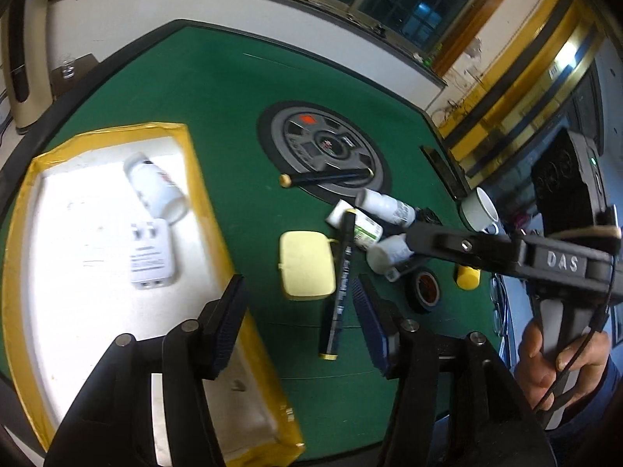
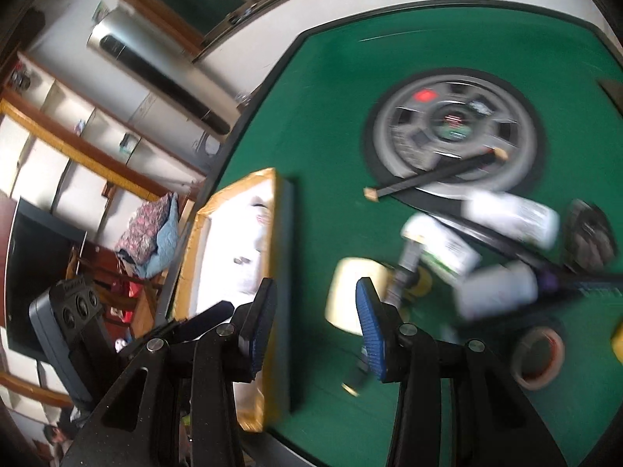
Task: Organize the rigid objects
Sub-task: 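Grasp the yellow square keychain tag with the left gripper, then grasp the yellow masking-tape roll with the right gripper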
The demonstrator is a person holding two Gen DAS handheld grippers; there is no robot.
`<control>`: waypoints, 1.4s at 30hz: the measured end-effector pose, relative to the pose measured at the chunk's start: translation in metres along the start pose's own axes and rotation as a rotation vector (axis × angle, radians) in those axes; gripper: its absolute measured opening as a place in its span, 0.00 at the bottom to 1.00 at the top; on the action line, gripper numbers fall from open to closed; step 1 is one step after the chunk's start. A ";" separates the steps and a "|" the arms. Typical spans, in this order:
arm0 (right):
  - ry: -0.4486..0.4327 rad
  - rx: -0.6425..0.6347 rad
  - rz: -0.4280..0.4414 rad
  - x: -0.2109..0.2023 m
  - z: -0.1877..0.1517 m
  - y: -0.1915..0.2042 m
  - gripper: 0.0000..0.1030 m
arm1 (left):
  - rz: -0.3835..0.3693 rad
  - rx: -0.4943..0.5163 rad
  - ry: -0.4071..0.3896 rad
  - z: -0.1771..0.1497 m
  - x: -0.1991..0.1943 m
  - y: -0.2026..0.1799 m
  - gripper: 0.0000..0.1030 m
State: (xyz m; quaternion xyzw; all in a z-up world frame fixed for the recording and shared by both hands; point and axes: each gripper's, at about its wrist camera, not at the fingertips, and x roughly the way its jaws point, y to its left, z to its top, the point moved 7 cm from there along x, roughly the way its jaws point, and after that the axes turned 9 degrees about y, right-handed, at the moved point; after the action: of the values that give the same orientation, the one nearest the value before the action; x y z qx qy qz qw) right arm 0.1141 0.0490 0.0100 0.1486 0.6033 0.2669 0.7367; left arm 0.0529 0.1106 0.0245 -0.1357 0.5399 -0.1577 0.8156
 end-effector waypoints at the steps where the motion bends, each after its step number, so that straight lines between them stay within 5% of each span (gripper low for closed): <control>1: -0.010 0.012 -0.008 -0.008 -0.006 -0.011 0.37 | 0.009 0.002 0.009 0.002 0.004 -0.003 0.53; 13: -0.080 0.142 -0.033 -0.066 -0.047 -0.108 0.37 | 0.172 0.035 0.205 0.025 0.076 -0.008 0.53; 21: -0.129 0.219 -0.043 -0.095 -0.060 -0.159 0.37 | 0.252 0.047 0.211 0.021 0.090 -0.012 0.52; 25: -0.143 0.277 -0.061 -0.107 -0.068 -0.192 0.37 | 0.334 0.144 0.222 0.001 0.094 -0.023 0.46; 32: -0.136 0.353 -0.117 -0.107 -0.069 -0.232 0.37 | 0.252 0.158 0.229 -0.045 0.087 -0.051 0.46; 35: -0.126 0.318 -0.147 -0.104 -0.063 -0.232 0.46 | 0.205 0.159 0.240 -0.061 0.081 -0.060 0.46; 42: -0.141 0.182 -0.255 -0.107 -0.045 -0.239 0.47 | 0.127 0.064 0.245 -0.070 0.070 -0.051 0.46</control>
State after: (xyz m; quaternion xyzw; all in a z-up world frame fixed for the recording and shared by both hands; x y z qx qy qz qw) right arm 0.1082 -0.2112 -0.0429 0.1550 0.5858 0.1044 0.7886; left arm 0.0079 0.0320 -0.0406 -0.0548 0.6374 -0.1385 0.7560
